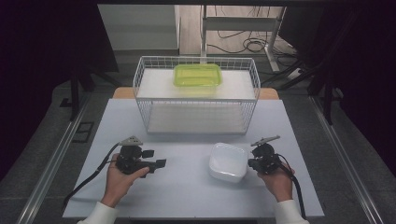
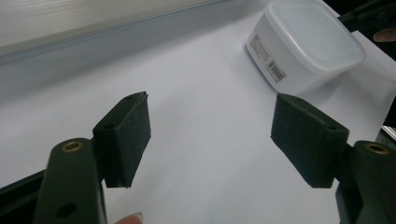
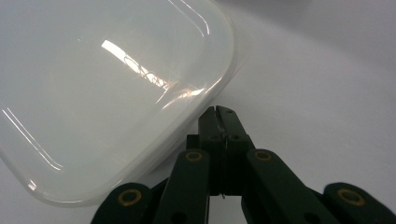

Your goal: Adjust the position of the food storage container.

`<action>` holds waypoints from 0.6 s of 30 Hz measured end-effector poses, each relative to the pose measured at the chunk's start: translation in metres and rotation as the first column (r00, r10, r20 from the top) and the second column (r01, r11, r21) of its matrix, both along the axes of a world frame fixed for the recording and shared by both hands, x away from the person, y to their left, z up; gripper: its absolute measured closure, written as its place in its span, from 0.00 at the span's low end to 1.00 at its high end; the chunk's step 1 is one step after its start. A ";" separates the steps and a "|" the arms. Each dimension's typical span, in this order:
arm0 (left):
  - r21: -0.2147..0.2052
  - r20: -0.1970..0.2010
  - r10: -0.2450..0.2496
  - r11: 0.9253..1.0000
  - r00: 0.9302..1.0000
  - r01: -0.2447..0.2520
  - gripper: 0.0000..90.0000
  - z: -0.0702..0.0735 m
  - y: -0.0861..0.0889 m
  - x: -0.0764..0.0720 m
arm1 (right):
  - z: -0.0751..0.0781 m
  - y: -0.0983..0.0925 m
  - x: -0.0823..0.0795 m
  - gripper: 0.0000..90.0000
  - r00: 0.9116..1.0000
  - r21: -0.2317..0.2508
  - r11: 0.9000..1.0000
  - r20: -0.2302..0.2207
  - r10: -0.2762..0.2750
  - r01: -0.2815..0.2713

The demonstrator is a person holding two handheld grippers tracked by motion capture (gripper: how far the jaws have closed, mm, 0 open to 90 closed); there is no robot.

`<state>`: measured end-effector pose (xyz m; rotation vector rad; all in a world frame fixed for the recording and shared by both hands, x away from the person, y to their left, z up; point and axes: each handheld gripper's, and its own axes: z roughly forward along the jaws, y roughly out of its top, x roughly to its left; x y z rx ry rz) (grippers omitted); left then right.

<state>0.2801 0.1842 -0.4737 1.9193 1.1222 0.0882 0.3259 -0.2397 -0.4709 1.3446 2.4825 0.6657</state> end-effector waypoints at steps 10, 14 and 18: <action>0.002 -0.003 0.001 1.000 1.000 -0.001 0.31 0.000 0.000 0.001 | -0.004 0.035 0.000 0.99 0.997 0.019 0.997 0.021 0.068 -0.069; 0.004 -0.006 -0.001 1.000 1.000 0.001 0.31 -0.001 0.000 0.002 | -0.006 0.049 0.002 0.99 0.995 0.029 0.995 0.040 0.090 -0.091; 0.003 -0.008 -0.005 1.000 1.000 0.005 0.31 -0.003 -0.001 0.003 | -0.008 0.060 0.005 0.99 0.993 0.038 0.994 0.056 0.101 -0.104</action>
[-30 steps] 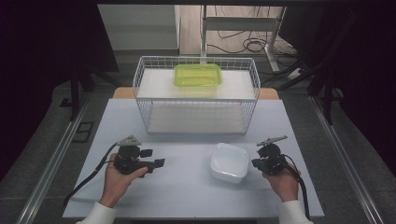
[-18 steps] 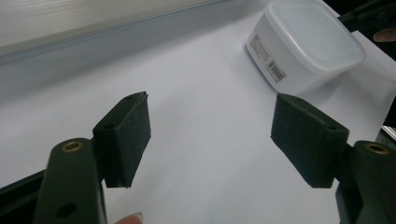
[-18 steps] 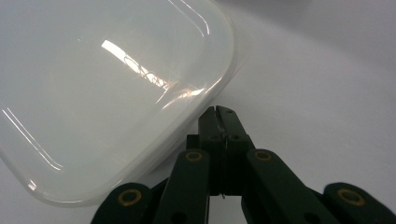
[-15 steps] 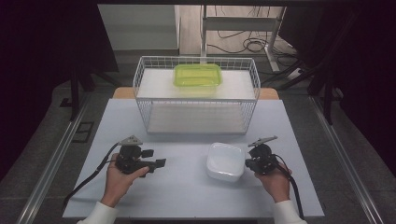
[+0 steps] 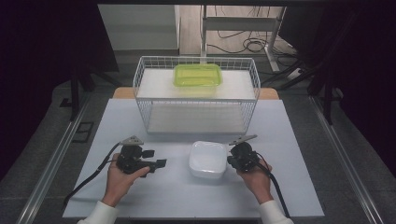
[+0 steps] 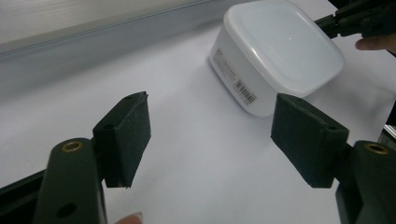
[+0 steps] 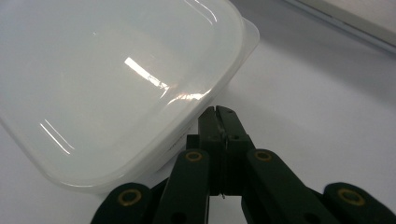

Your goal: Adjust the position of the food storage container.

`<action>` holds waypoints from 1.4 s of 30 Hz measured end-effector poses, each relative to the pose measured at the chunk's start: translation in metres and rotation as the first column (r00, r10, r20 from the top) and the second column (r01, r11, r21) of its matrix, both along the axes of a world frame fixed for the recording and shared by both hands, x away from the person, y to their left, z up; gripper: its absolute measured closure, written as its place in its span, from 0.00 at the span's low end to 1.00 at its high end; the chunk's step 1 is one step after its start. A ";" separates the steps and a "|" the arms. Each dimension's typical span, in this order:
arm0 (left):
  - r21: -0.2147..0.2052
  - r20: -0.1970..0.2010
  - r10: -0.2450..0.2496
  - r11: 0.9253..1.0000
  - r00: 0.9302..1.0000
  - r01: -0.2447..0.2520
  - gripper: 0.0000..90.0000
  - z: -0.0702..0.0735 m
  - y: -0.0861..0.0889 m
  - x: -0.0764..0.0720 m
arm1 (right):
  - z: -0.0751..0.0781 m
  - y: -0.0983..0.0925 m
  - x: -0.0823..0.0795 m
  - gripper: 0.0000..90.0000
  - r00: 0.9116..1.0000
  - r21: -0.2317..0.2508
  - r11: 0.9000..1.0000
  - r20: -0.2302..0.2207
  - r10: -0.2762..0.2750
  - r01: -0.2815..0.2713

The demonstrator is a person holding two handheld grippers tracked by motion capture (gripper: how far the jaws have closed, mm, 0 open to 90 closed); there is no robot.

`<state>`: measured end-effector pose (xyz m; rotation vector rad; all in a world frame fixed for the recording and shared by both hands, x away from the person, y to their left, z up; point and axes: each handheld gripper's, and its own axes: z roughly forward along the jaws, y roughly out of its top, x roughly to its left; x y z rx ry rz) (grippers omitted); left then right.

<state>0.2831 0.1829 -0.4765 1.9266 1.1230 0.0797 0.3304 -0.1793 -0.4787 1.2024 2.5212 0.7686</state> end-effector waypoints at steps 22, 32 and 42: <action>-0.005 -0.005 0.000 1.000 1.000 0.000 0.31 -0.003 -0.003 0.002 | -0.005 0.030 0.004 0.99 0.998 0.036 0.998 0.024 0.056 -0.057; -0.014 0.015 0.022 1.000 1.000 -0.021 0.30 0.001 0.000 0.000 | 0.021 0.001 -0.007 0.97 0.998 0.129 0.992 0.070 0.005 -0.015; -0.027 0.028 0.026 0.999 0.999 -0.025 0.30 0.006 0.004 -0.005 | 0.031 -0.012 -0.010 0.50 1.000 0.260 0.966 0.017 -0.013 0.008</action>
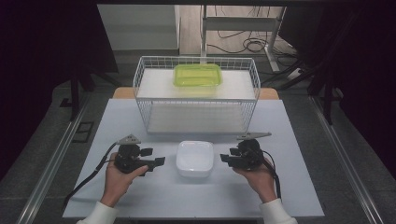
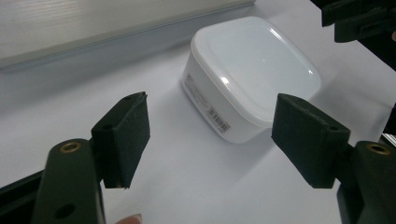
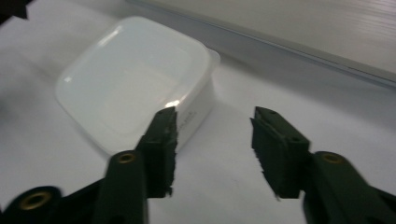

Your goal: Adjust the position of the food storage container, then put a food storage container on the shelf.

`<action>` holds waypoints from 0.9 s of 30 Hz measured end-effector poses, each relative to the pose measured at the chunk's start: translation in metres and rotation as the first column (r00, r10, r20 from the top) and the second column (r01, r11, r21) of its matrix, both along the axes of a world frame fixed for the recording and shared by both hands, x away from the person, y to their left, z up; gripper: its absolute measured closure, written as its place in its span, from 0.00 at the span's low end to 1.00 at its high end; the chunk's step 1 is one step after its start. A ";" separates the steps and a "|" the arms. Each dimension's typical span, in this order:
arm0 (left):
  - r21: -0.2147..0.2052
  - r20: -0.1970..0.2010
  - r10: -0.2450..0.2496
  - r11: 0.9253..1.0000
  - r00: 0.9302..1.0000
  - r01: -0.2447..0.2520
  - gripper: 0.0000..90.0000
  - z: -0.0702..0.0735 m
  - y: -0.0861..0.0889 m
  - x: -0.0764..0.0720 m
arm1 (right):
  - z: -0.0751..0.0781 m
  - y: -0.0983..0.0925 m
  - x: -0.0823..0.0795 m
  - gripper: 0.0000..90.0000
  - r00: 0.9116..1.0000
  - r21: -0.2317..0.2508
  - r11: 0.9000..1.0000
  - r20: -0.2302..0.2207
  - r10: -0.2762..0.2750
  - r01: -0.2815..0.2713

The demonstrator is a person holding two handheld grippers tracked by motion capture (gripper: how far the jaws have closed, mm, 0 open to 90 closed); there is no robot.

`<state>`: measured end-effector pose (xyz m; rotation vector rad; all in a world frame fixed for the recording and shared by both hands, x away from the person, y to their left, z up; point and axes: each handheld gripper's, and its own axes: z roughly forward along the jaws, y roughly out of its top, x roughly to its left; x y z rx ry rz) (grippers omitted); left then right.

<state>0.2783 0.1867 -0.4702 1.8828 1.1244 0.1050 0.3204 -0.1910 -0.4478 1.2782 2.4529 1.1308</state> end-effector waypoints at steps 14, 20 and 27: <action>-0.095 -0.033 -0.006 0.995 0.999 0.003 0.33 0.002 -0.001 0.000 | -0.001 -0.003 0.005 0.39 0.996 0.138 0.990 -0.075 0.043 -0.033; -0.180 -0.082 -0.015 0.984 0.996 0.000 0.38 0.001 -0.012 0.011 | -0.008 -0.002 0.007 0.42 0.994 0.175 0.985 -0.108 0.030 -0.010; -0.245 -0.164 -0.032 0.969 0.986 -0.009 0.40 -0.010 -0.023 0.028 | -0.012 -0.002 0.009 0.47 0.992 0.208 0.978 -0.123 0.027 -0.001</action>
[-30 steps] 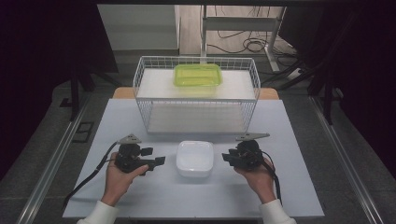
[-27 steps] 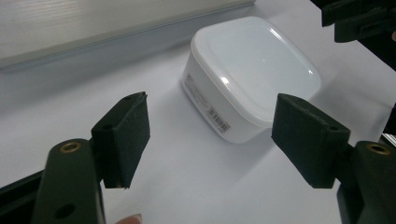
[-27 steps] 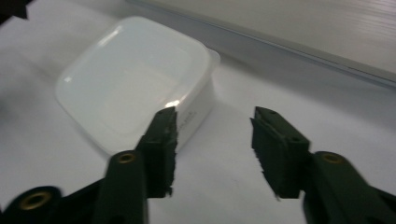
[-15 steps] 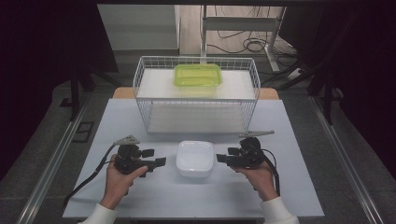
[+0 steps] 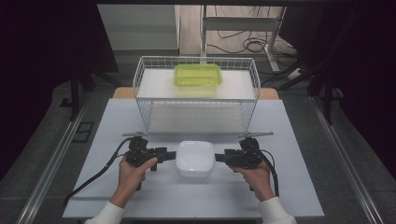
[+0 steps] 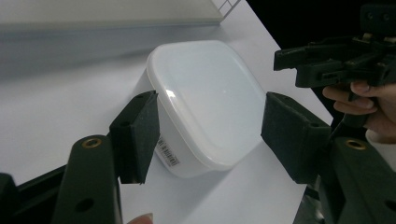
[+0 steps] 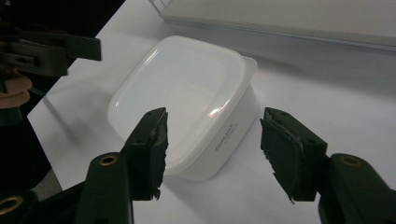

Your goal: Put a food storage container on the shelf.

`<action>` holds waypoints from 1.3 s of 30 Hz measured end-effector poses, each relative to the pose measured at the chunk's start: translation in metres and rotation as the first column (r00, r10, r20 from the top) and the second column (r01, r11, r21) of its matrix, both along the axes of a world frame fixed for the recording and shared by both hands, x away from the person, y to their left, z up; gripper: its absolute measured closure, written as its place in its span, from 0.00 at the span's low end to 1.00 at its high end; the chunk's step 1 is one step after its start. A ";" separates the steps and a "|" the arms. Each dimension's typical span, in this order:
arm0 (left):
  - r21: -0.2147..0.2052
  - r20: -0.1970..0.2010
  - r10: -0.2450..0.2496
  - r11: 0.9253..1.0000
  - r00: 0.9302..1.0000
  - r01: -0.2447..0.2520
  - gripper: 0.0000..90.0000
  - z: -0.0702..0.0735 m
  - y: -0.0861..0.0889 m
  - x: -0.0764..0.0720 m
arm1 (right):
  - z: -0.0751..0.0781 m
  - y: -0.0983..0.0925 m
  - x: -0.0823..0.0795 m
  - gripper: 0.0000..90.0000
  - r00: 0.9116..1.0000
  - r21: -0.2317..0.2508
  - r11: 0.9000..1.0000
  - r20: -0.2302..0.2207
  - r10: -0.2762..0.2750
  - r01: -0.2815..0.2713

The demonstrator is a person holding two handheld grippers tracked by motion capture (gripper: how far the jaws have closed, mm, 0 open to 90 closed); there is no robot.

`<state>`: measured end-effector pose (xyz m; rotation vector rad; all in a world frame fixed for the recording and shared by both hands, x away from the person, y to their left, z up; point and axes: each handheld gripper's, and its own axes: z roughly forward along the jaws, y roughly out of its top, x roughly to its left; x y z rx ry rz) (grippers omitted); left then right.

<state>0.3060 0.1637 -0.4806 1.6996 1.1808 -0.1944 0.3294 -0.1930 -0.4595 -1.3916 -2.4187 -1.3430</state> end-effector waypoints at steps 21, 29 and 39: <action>-0.024 -0.148 -0.034 0.999 0.988 0.030 0.51 -0.029 -0.011 0.020 | -0.029 0.007 0.015 0.58 0.994 0.069 0.997 -0.107 -0.005 0.013; -0.034 -0.166 -0.052 0.998 0.985 0.047 0.57 -0.033 -0.011 0.022 | -0.033 0.008 0.017 0.64 0.990 0.117 0.993 -0.138 -0.004 0.020; -0.049 -0.163 -0.050 0.998 0.985 0.043 0.70 -0.034 -0.011 0.020 | -0.036 0.009 0.016 0.75 0.986 0.155 0.988 -0.167 -0.002 0.028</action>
